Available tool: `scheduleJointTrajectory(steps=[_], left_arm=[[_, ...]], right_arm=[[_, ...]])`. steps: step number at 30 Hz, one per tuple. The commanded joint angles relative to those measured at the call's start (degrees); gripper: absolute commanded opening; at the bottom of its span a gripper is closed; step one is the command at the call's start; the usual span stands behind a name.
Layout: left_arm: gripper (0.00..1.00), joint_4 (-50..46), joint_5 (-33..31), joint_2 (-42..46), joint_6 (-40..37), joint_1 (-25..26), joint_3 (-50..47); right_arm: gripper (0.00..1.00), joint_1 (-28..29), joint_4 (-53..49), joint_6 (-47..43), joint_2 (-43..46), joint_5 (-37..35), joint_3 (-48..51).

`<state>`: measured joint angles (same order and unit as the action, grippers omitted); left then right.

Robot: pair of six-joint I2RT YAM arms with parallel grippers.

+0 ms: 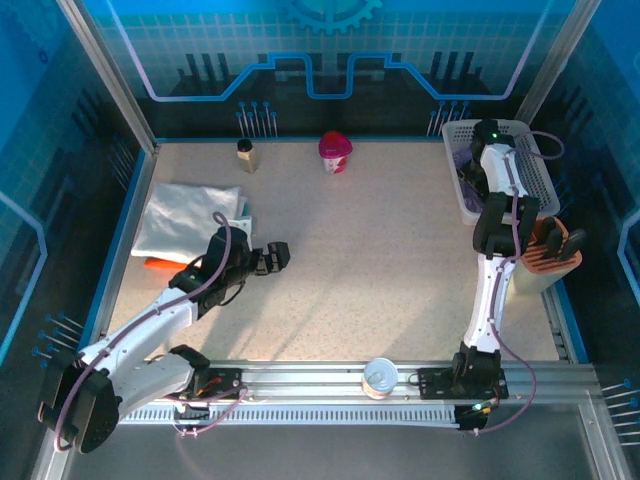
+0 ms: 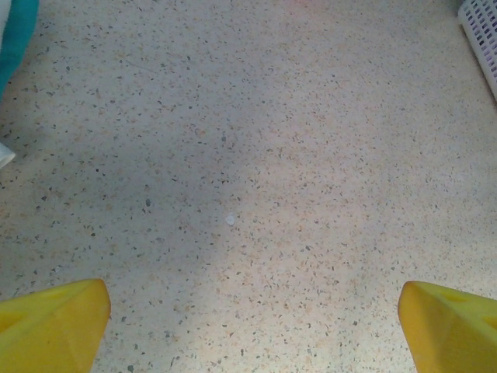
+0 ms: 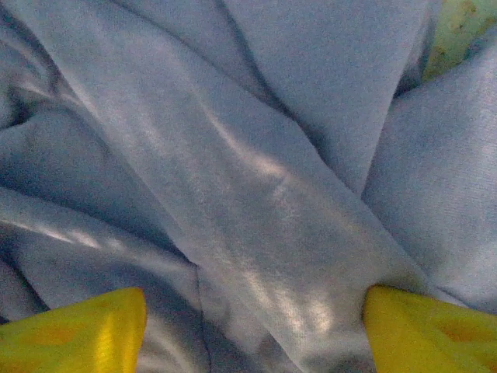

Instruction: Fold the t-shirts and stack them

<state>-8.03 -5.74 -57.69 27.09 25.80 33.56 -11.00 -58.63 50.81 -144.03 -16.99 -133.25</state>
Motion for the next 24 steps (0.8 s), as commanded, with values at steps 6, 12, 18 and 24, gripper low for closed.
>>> scheduleJointTrajectory(steps=[6,12,18,24], left_arm=[[0.96,0.28,-0.51,0.47,0.73,0.8,-0.56],[0.97,0.82,-0.43,0.3,0.78,0.83,-0.94],[0.97,1.88,0.17,-1.4,0.88,0.92,-0.62],[0.97,2.35,0.83,-3.05,0.73,1.27,0.1]], right_arm=[[0.39,-0.3,-1.56,-2.46,-0.78,2.09,0.41],[0.05,0.09,0.13,-3.8,1.96,4.09,2.51],[0.0,2.4,2.99,-6.74,6.82,4.47,4.71],[0.0,5.62,7.48,-11.35,13.41,-4.29,7.13]])
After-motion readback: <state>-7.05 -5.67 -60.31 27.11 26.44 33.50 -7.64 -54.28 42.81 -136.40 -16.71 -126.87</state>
